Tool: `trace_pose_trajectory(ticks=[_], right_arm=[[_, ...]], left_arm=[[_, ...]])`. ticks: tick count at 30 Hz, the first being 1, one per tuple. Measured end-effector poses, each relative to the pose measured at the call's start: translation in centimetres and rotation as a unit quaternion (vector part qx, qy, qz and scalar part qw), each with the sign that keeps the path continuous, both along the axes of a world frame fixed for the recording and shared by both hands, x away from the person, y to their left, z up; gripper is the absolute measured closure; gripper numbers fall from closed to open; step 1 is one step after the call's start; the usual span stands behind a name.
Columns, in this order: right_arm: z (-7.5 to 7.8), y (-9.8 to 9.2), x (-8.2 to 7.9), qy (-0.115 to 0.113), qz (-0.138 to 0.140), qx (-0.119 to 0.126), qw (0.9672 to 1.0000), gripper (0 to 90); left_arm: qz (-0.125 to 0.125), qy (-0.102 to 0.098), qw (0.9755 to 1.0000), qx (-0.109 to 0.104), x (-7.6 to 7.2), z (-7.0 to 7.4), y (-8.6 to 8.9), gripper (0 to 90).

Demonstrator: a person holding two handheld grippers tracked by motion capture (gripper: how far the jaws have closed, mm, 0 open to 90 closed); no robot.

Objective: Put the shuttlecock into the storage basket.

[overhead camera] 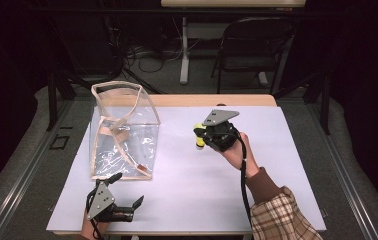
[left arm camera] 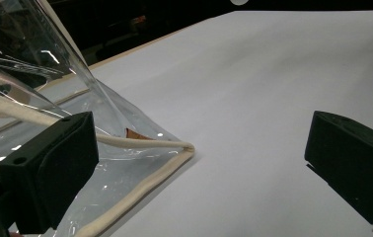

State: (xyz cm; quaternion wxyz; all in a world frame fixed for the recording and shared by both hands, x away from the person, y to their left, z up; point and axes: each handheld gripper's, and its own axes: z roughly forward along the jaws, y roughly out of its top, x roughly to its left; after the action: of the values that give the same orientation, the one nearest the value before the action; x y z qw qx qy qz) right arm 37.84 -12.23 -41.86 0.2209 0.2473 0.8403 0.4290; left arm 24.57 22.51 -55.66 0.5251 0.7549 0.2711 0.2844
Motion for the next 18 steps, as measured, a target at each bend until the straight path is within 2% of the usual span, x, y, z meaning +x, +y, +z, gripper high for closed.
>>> trace_pose_trajectory(ticks=[18], right_arm=[[1.7, 1.4, 1.0, -0.013, 0.002, -0.005, 0.9999, 90.0]], left_arm=[[-0.001, -0.001, 1.0, 0.0, 0.0, 0.0, 0.0, 0.0]])
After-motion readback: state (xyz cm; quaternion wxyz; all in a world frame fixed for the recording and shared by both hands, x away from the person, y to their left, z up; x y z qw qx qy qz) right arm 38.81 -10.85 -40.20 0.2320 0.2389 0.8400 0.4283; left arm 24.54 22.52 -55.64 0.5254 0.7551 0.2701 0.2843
